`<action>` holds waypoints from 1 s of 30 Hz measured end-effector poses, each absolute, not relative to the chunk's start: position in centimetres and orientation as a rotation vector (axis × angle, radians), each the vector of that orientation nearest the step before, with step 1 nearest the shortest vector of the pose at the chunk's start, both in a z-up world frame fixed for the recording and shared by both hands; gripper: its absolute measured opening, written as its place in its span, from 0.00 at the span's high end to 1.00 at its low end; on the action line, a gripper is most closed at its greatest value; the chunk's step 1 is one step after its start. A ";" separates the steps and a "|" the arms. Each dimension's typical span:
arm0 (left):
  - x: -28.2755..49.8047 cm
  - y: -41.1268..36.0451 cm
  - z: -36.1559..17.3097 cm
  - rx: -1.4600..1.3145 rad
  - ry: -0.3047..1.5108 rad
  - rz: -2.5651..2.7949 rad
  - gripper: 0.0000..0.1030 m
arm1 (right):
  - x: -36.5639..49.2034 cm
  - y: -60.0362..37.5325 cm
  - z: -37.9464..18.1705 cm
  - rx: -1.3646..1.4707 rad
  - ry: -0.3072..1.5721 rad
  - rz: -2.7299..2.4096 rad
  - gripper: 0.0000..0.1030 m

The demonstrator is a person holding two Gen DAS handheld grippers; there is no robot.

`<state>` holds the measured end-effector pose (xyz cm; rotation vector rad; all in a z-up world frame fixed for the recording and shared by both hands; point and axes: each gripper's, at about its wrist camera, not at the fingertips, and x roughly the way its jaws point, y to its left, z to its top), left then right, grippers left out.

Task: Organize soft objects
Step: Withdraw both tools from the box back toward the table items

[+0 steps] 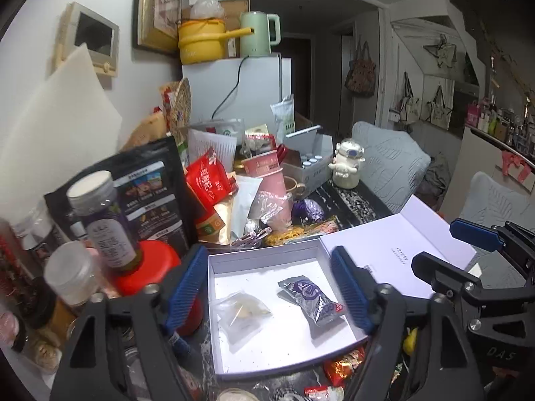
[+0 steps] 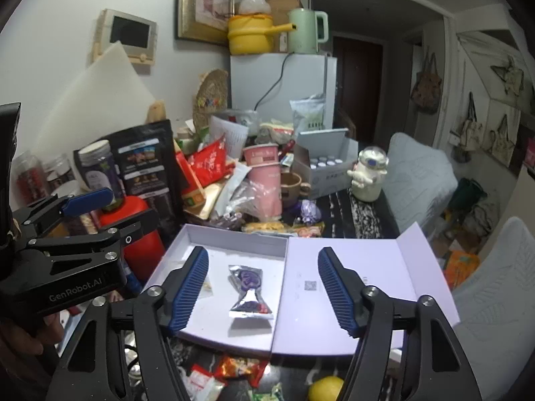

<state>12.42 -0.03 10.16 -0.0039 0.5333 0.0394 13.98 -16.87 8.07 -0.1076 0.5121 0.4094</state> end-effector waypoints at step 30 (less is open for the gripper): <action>-2.1 -0.9 10.9 -0.009 0.514 -0.036 0.01 | -1.3 -19.5 8.4 -0.092 0.433 0.394 0.09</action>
